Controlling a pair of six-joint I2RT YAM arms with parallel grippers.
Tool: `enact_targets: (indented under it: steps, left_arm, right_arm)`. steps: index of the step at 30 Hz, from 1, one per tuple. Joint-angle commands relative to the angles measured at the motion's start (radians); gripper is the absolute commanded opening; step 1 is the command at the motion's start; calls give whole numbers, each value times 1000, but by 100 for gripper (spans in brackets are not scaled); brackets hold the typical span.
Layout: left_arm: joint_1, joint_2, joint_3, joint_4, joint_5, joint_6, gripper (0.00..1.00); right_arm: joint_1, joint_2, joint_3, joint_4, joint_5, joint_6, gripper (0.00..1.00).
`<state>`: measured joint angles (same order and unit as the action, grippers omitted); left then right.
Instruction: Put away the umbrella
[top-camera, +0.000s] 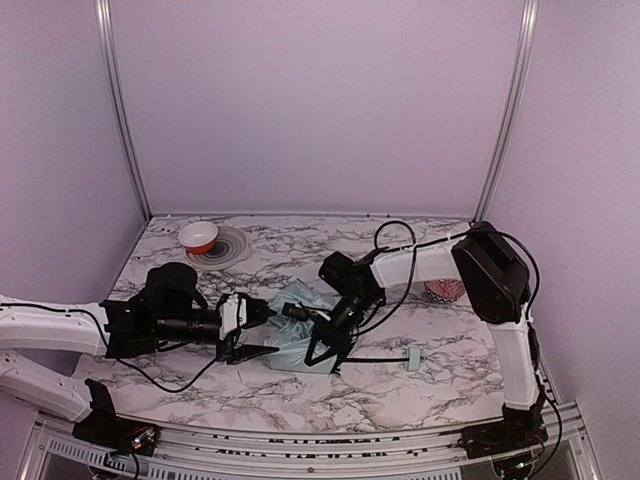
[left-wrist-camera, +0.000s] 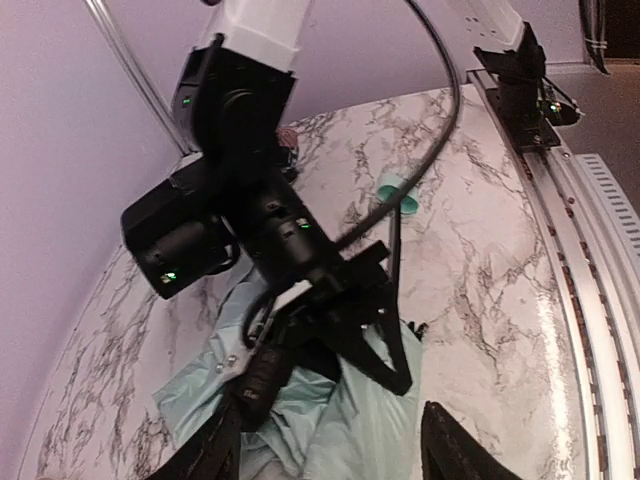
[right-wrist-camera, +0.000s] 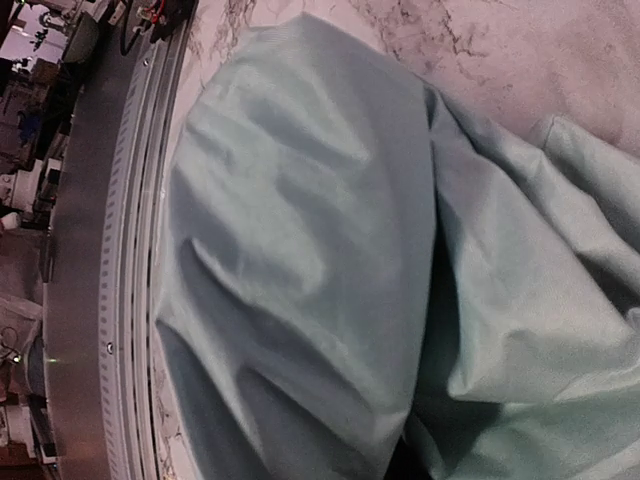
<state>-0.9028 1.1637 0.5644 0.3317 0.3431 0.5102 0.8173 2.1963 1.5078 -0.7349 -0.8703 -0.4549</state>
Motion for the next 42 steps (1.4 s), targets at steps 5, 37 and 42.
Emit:
enact_targets:
  steps: [5, 37, 42]
  left_arm:
    - [-170, 224, 81, -161, -275, 375, 82]
    - [-144, 636, 325, -481, -308, 263, 32]
    - [-93, 635, 365, -507, -196, 152, 27]
  right_arm:
    - [-41, 152, -3, -176, -70, 72, 19]
    - [-183, -100, 92, -68, -61, 206, 52]
    - [-225, -252, 2, 45, 6, 269, 54]
